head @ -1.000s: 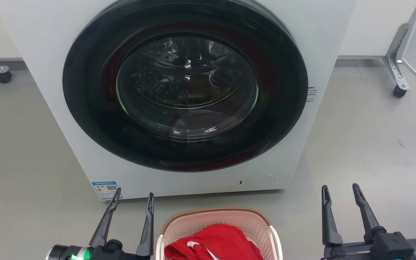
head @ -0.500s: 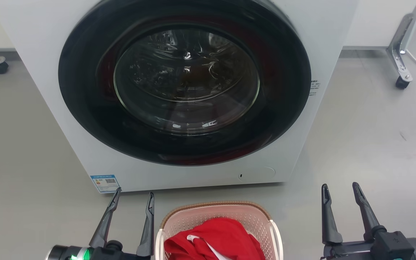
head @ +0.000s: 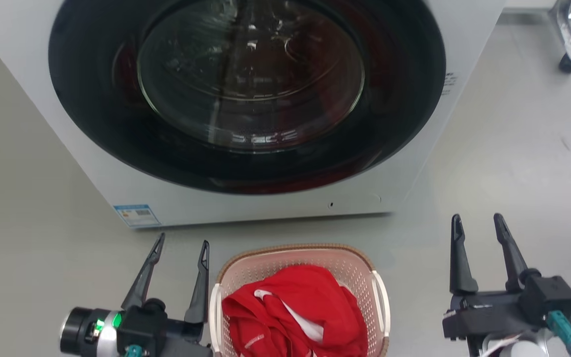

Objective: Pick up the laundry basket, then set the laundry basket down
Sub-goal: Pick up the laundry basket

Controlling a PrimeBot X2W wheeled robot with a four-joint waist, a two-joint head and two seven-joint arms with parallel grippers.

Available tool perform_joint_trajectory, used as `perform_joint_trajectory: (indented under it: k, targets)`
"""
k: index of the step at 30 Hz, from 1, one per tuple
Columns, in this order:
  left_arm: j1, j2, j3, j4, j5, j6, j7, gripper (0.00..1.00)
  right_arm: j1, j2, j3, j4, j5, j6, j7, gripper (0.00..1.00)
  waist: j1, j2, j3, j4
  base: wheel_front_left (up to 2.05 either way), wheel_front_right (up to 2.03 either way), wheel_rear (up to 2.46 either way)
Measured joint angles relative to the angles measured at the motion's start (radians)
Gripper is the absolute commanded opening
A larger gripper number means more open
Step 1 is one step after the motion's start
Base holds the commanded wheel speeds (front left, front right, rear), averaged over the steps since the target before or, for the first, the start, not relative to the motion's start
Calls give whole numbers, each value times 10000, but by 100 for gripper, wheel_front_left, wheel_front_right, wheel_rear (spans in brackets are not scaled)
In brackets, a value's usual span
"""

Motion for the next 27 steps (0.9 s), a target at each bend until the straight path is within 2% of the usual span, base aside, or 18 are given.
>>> perform_joint_trajectory:
  k: [11, 27]
  targets:
    - [-1676, -171, 234, 1766, -495, -339, 150, 100, -1689, -59, -199, 1659, 299, 336, -31, 100, 1, 1, 1499, 34, 0, 0, 0]
    - [-3842, -485, 504, 4543, -1118, -424, 491, 100, -3928, -38, 123, 4243, 491, 708, -31, 100, 1, 1, 3989, -13, 0, 0, 0]
